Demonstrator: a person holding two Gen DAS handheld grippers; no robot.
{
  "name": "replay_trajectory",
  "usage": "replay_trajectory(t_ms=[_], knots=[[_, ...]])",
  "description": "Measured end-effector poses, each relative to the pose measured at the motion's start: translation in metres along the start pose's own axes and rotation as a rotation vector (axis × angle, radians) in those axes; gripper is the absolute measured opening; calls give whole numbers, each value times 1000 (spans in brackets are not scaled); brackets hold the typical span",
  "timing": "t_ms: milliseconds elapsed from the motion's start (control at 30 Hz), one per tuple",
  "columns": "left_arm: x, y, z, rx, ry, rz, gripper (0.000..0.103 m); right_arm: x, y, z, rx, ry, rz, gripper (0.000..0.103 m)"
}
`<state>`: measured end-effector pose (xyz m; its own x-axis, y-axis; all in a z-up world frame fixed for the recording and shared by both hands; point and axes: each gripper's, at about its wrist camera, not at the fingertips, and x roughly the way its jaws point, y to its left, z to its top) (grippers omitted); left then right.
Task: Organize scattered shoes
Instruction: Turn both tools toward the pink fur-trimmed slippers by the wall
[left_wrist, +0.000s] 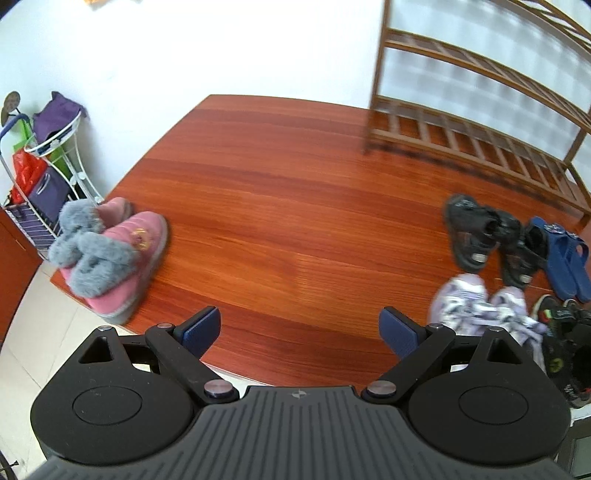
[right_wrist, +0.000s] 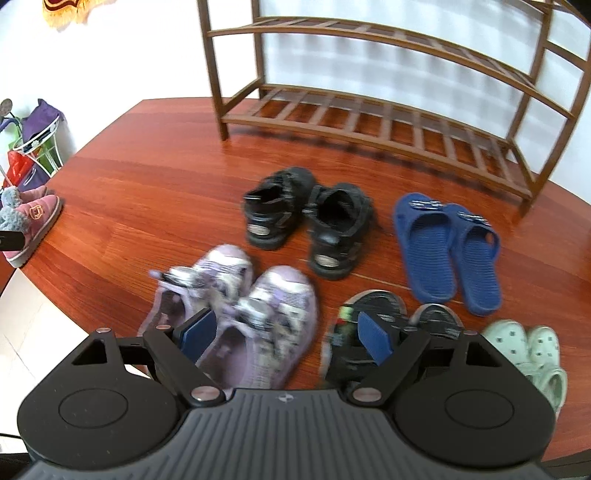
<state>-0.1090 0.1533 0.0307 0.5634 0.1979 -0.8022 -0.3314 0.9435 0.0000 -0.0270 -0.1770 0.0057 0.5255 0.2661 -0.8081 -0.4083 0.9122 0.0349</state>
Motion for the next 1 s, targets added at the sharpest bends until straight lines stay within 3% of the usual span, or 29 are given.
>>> replay_trajectory(t_ms=[533, 833, 1000], knots=[[23, 140, 24, 46, 26, -36, 94, 36, 151, 35, 18, 2, -4, 88], [27, 181, 34, 93, 45, -69, 94, 36, 208, 51, 21, -10, -30, 88], [31, 194, 39, 71, 51, -72, 94, 37, 227, 61, 30, -10, -34, 88]])
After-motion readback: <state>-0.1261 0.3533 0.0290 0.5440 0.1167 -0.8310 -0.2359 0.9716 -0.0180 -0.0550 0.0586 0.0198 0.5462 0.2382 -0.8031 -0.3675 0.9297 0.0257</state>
